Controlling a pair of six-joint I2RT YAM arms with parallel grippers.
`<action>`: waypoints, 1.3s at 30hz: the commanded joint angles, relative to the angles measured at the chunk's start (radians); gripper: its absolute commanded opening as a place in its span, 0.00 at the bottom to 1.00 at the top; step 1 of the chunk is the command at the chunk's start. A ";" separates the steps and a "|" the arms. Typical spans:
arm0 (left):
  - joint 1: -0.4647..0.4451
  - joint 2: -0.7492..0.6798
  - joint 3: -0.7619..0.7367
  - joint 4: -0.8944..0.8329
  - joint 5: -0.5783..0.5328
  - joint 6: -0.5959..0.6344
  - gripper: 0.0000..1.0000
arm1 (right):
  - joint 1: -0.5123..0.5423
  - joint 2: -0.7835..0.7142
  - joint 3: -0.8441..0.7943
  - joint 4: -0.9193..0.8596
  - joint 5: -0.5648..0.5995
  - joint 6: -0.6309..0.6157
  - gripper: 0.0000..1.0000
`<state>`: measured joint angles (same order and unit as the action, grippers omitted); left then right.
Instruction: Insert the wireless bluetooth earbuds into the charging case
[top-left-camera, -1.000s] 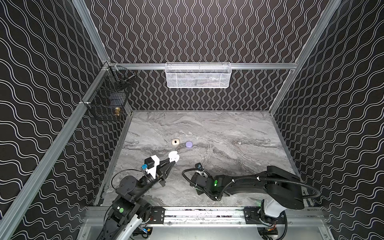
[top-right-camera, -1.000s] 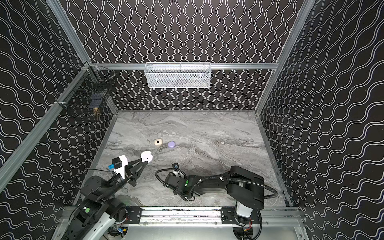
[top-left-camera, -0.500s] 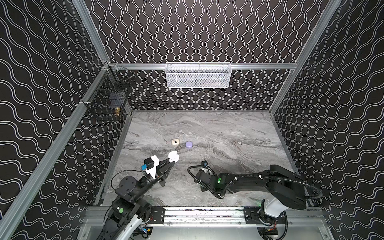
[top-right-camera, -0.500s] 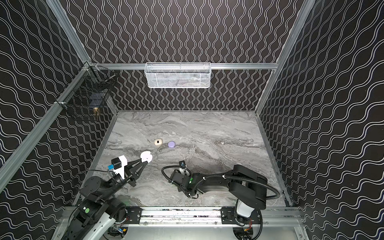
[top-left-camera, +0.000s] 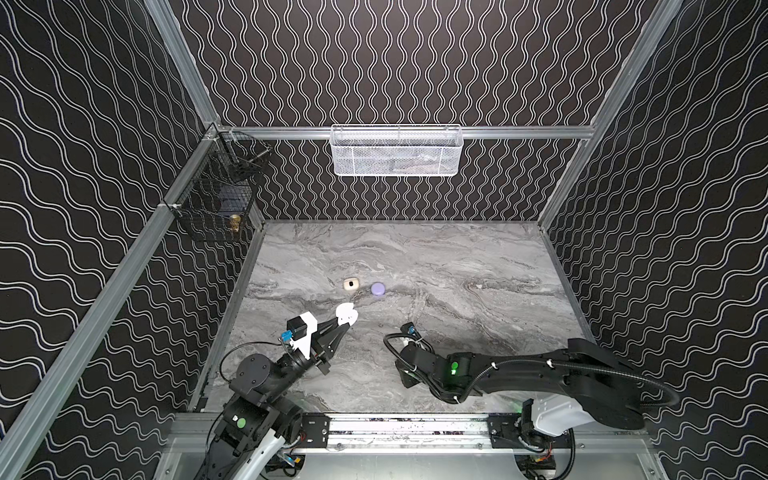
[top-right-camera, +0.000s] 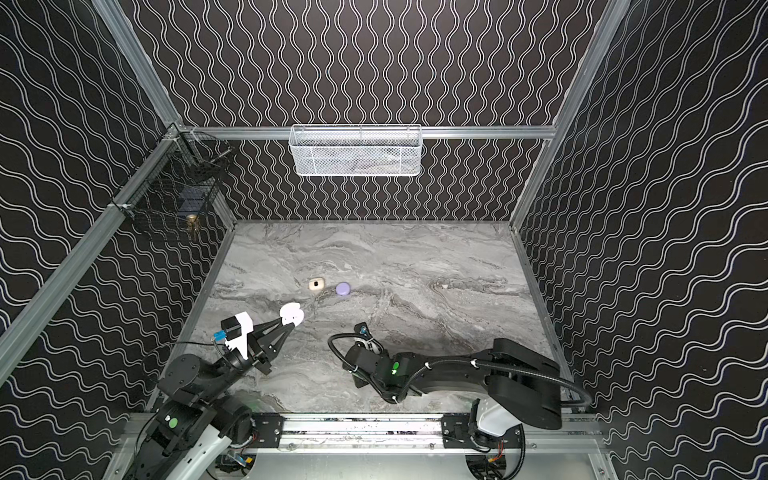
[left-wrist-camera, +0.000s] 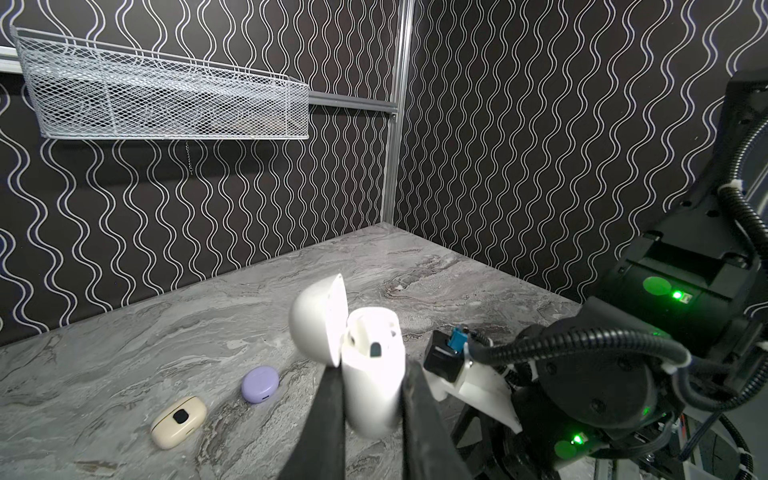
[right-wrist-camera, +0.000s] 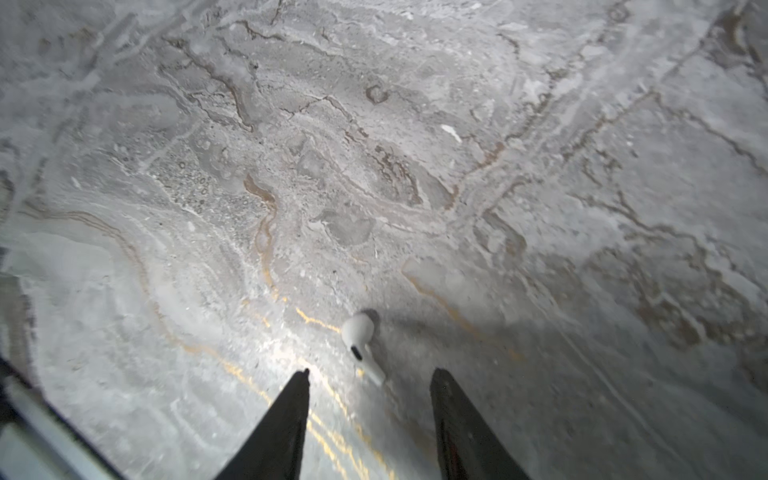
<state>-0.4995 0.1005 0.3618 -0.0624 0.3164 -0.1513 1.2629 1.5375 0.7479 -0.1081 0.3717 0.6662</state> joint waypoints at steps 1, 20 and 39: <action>0.000 -0.002 0.009 0.016 0.003 0.006 0.00 | 0.003 0.060 0.039 -0.019 -0.003 -0.010 0.49; 0.001 -0.005 0.008 0.010 -0.008 0.009 0.00 | 0.003 0.138 0.073 -0.079 0.000 0.088 0.23; 0.000 -0.015 0.009 0.007 -0.004 0.007 0.00 | 0.008 0.130 0.119 -0.181 0.042 0.215 0.43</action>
<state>-0.4995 0.0860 0.3622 -0.0723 0.3149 -0.1509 1.2678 1.6623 0.8536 -0.2481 0.3855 0.8562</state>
